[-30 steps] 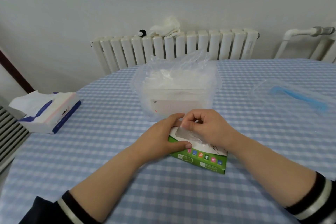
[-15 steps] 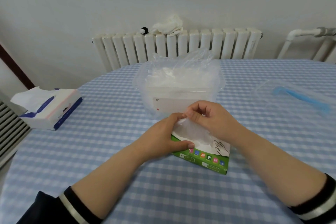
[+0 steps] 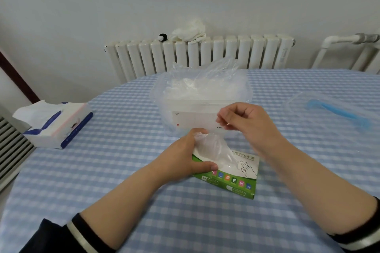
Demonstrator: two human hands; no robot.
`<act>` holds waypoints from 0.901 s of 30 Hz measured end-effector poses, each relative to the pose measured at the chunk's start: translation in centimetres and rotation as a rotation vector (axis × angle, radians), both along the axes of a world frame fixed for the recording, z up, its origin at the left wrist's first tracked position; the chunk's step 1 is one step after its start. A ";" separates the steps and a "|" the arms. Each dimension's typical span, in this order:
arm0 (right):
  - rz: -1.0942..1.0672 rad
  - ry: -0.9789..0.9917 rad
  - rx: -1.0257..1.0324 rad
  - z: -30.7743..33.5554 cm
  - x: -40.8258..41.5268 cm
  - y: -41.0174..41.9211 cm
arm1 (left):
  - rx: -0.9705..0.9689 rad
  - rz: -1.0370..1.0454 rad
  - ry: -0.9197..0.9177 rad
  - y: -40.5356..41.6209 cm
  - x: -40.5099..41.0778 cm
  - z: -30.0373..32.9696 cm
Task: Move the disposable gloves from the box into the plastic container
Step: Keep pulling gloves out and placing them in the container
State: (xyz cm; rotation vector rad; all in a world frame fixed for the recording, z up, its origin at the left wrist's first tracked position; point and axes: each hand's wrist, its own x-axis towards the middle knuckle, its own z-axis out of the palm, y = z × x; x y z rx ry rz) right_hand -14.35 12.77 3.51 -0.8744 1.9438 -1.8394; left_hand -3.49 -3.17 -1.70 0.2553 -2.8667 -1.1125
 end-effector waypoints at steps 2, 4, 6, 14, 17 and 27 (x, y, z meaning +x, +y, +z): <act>0.055 0.144 0.224 -0.3 0.3 -0.1 | 0.013 0.000 0.001 0.0 -0.1 -0.1; 0.120 0.224 0.420 -0.9 1.1 -0.3 | 0.024 -0.001 0.003 0.0 0.0 -0.1; 0.114 0.244 0.436 -1.5 1.6 -0.7 | 0.037 -0.008 0.004 0.0 0.0 -0.1; 0.043 -0.136 0.177 -1.7 1.0 -0.8 | 0.052 -0.032 0.001 -0.1 0.0 -0.1; 0.045 -0.194 0.154 -1.5 0.4 -0.6 | 0.036 -0.041 -0.015 -0.2 -0.1 -0.3; 0.304 -0.159 0.355 -0.9 -1.4 0.7 | 0.009 -0.021 -0.002 0.0 0.1 0.0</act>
